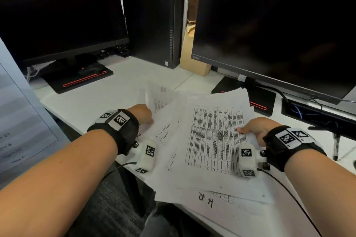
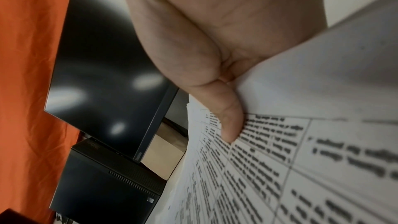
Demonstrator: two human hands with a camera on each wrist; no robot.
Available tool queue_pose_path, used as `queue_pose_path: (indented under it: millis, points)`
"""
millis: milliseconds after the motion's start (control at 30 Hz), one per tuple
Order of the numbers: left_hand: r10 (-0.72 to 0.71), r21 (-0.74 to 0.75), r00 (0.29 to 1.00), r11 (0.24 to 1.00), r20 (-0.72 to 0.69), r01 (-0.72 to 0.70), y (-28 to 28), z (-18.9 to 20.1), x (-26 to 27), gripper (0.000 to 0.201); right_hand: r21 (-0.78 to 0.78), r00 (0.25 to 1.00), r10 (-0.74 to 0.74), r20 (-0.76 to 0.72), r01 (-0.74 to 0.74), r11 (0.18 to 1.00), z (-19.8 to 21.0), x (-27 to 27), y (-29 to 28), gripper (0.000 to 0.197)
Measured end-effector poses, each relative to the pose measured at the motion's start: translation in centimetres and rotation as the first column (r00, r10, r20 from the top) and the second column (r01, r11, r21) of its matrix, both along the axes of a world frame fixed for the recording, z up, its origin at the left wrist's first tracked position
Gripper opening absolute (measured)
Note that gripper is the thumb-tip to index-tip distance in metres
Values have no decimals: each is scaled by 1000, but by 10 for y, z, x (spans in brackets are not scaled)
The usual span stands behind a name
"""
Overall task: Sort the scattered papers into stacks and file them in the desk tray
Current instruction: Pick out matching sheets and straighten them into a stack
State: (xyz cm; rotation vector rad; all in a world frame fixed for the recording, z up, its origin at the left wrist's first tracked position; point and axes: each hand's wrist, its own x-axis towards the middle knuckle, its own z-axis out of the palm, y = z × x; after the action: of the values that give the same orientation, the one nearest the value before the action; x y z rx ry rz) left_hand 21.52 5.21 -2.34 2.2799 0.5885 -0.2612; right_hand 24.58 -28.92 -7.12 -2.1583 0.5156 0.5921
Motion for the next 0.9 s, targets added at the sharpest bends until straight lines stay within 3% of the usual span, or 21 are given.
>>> queue_pose_path:
  millis: [33, 100, 167, 233, 367, 500, 567, 633, 700, 800, 900]
  points:
    - [-11, -25, 999, 1000, 36, 12, 4, -5, 1, 49, 46, 1000, -25, -5, 26, 999, 3, -3, 2, 10]
    - [-91, -83, 991, 992, 94, 99, 12, -17, 7, 50, 146, 996, -94, -3, 94, 985, 11, -13, 8, 29]
    - [-41, -211, 983, 974, 178, 79, 22, -31, 13, 54, 253, 989, -146, -12, 144, 957, 17, -20, 11, 44]
    - [-10, -321, 973, 943, 230, 85, 25, -36, 9, 53, 359, 977, -207, -55, 213, 909, 22, -24, 10, 41]
    - [-3, -543, 965, 826, 263, 150, 22, -31, -4, 45, 594, 940, -309, -144, 332, 733, 32, -33, 8, 27]
    - [-91, -591, 968, 776, 235, 217, 17, -35, -5, 44, 674, 939, -333, -91, 304, 673, 33, -43, 17, 29]
    - [-17, -638, 975, 754, 220, 157, 13, -32, -6, 35, 655, 916, -398, -46, 328, 681, 34, -42, 22, 27]
    - [99, -665, 973, 744, 209, 67, 11, -29, -5, 26, 559, 882, -463, 92, 339, 757, 34, -40, 23, 32]
    - [138, -574, 969, 819, 207, 7, 12, -25, -1, 25, 430, 856, -467, 220, 345, 834, 33, -36, 18, 42]
    - [89, -307, 979, 951, 186, -28, 15, -12, 2, 33, 416, 867, -425, 262, 295, 860, 34, -33, 5, 39]
    - [71, -85, 992, 994, 100, -62, 18, -3, 6, 42, 390, 889, -364, 280, 241, 889, 36, -29, -1, 37]
